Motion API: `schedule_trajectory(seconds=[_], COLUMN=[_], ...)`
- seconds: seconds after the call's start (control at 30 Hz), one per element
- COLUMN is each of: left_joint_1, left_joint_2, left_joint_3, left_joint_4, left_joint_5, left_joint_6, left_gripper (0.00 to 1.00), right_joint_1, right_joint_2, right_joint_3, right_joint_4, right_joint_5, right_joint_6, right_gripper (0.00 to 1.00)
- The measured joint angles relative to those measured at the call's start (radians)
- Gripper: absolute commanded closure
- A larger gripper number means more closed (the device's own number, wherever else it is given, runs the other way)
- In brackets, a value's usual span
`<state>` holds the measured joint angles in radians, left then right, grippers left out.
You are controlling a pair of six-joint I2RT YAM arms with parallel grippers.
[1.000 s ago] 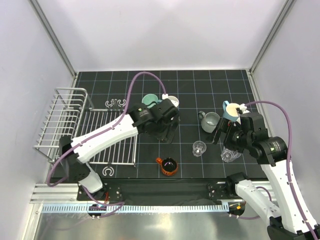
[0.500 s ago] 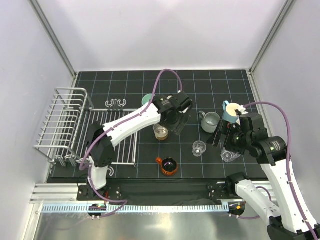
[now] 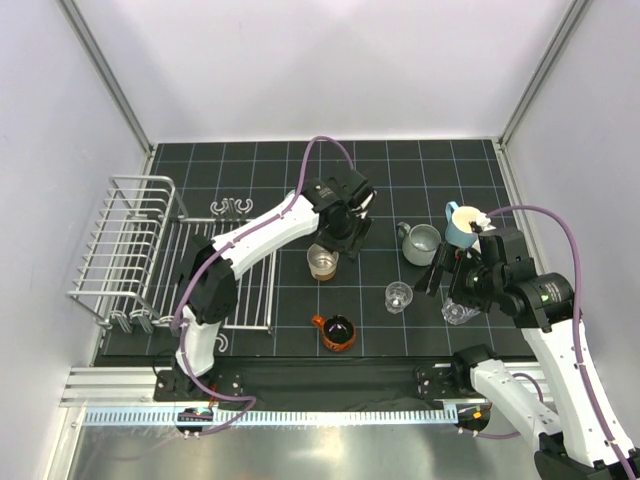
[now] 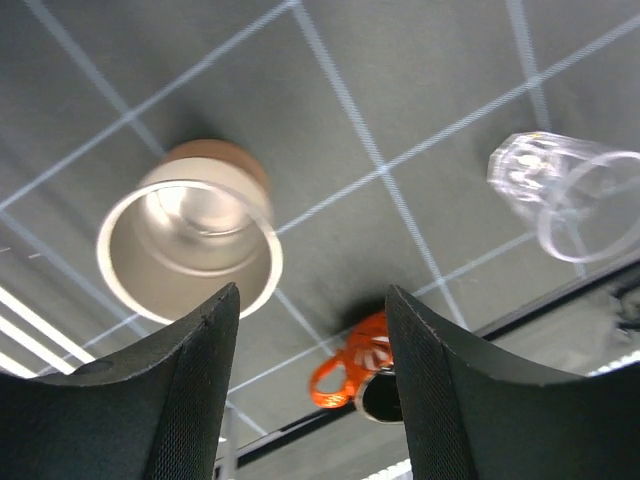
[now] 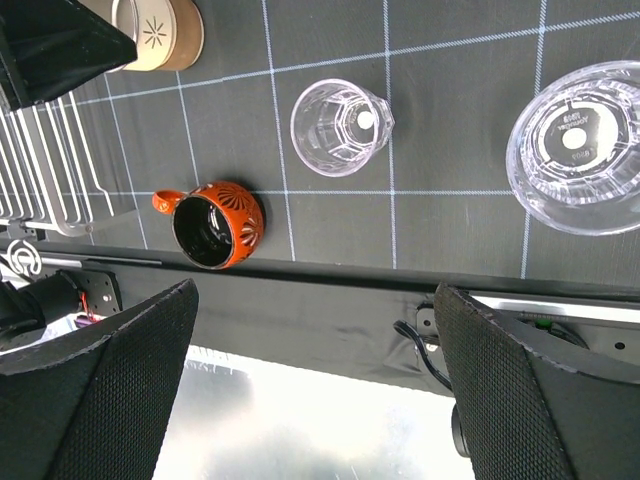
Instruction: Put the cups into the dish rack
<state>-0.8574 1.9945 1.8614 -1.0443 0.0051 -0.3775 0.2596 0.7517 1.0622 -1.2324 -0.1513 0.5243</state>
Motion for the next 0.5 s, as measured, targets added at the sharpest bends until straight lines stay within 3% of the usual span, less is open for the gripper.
schedule_trajectory(seconds=[0.37, 0.5], left_joint_1=[-0.004, -0.004], left_joint_2=[-0.005, -0.045], left_joint_3=[0.033, 0.002], left_joint_4=[0.151, 0.209], left_joint_5=[0.110, 0.085], left_joint_6=[-0.102, -0.145], left_gripper=[0.41, 0.33], right_joint_1=[0.000, 0.000], right_joint_2=[0.029, 0.137], right_joint_3=[0.020, 0.087], right_joint_4=[-0.048, -0.042], right_joint_5=[0.093, 0.153], right_joint_6=[0.060, 0.082], right_gripper=[0.00, 0.00])
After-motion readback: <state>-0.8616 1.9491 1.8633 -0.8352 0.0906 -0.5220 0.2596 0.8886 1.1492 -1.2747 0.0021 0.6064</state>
